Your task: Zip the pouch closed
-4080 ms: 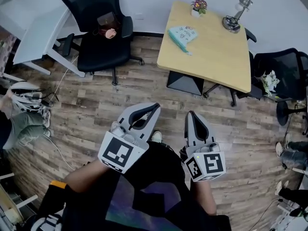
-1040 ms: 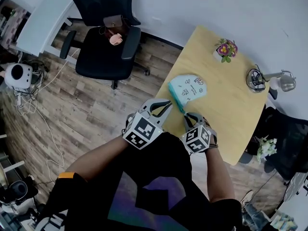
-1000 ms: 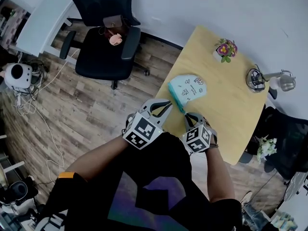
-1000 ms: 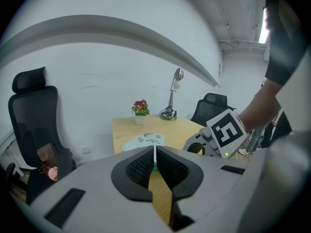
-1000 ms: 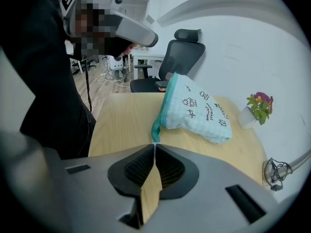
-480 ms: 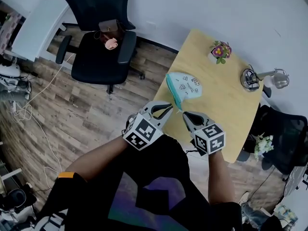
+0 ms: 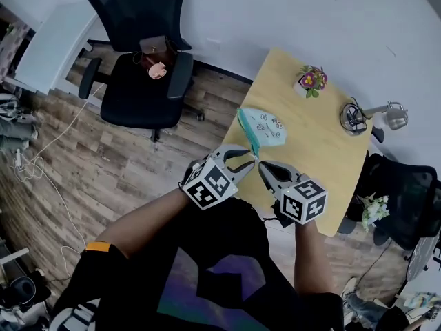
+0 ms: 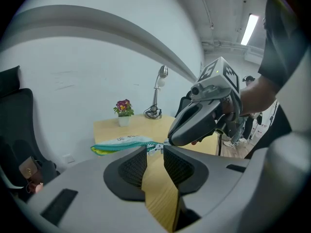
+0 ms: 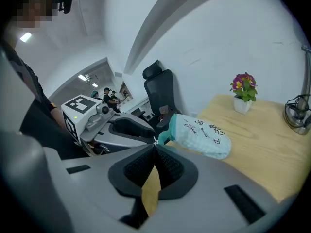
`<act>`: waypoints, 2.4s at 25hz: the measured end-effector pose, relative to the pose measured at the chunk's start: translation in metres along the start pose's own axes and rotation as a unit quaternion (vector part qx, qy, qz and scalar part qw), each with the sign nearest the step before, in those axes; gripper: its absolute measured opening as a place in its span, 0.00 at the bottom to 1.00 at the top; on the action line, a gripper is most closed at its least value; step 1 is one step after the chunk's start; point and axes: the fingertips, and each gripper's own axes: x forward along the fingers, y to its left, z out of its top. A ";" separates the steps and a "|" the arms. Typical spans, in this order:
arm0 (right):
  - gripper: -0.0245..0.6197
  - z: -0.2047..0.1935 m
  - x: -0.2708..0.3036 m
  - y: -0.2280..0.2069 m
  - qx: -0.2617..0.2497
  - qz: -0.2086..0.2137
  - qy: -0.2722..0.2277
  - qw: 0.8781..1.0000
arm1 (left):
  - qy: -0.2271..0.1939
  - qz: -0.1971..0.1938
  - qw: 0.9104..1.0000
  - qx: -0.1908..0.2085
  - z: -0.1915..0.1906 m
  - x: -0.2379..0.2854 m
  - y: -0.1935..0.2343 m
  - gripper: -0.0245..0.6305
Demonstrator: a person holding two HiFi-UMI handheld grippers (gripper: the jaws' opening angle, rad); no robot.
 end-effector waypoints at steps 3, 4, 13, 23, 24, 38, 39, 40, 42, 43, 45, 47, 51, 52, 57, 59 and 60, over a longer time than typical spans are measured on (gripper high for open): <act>0.07 0.000 0.000 0.002 0.002 0.002 -0.002 1.000 | 0.003 -0.013 1.000 0.007 0.001 0.003 0.000 0.20; 0.07 0.000 0.000 0.002 0.002 0.002 -0.002 1.000 | 0.006 -0.020 1.000 0.010 0.001 0.004 -0.001 0.20; 0.07 -0.002 -0.006 -0.005 0.007 -0.007 -0.002 1.000 | 0.010 -0.040 0.999 0.025 0.001 0.011 -0.009 0.06; 0.07 -0.009 -0.026 -0.017 0.011 -0.034 -0.005 0.999 | 0.020 -0.006 1.000 0.015 0.005 0.016 0.030 0.06; 0.07 -0.011 -0.028 -0.018 0.012 -0.038 -0.004 0.999 | 0.023 0.003 1.000 0.011 0.005 0.018 0.039 0.06; 0.07 -0.035 -0.038 -0.034 0.020 -0.079 0.012 0.997 | 0.061 0.056 0.994 -0.076 -0.022 0.025 0.095 0.06; 0.07 -0.039 -0.035 -0.035 0.018 -0.084 0.018 0.996 | 0.062 0.055 0.993 -0.081 -0.025 0.024 0.092 0.06; 0.07 -0.043 -0.032 -0.036 0.017 -0.089 0.023 0.996 | 0.064 0.053 0.993 -0.087 -0.028 0.023 0.089 0.06; 0.07 -0.049 -0.026 -0.038 0.018 -0.095 0.031 0.995 | 0.066 0.052 0.991 -0.101 -0.035 0.019 0.081 0.06; 0.11 -0.050 -0.023 -0.039 0.019 -0.097 0.033 0.995 | 0.067 0.052 0.990 -0.109 -0.039 0.016 0.078 0.06; 0.19 -0.049 -0.019 -0.041 0.020 -0.105 0.032 0.994 | 0.067 0.055 0.988 -0.125 -0.046 0.010 0.073 0.06; 0.19 -0.042 -0.017 -0.043 0.017 -0.118 0.022 0.993 | 0.061 0.060 0.987 -0.137 -0.048 0.003 0.069 0.06; 0.18 -0.004 -0.021 -0.042 -0.003 -0.159 -0.025 0.987 | 0.021 0.084 0.987 -0.136 -0.024 -0.020 0.070 0.06; 0.16 0.009 -0.024 -0.040 -0.011 -0.172 -0.042 0.984 | 0.005 0.092 0.987 -0.133 -0.013 -0.029 0.070 0.06; 0.07 0.082 -0.048 -0.013 -0.059 -0.216 -0.144 0.964 | -0.093 0.135 0.981 -0.107 0.058 -0.081 0.071 0.06; 0.06 0.105 -0.058 0.005 -0.075 -0.217 -0.180 0.957 | -0.129 0.151 0.976 -0.090 0.084 -0.103 0.068 0.06; 0.06 0.114 -0.061 0.013 -0.083 -0.214 -0.195 0.954 | -0.143 0.158 0.974 -0.081 0.094 -0.113 0.066 0.06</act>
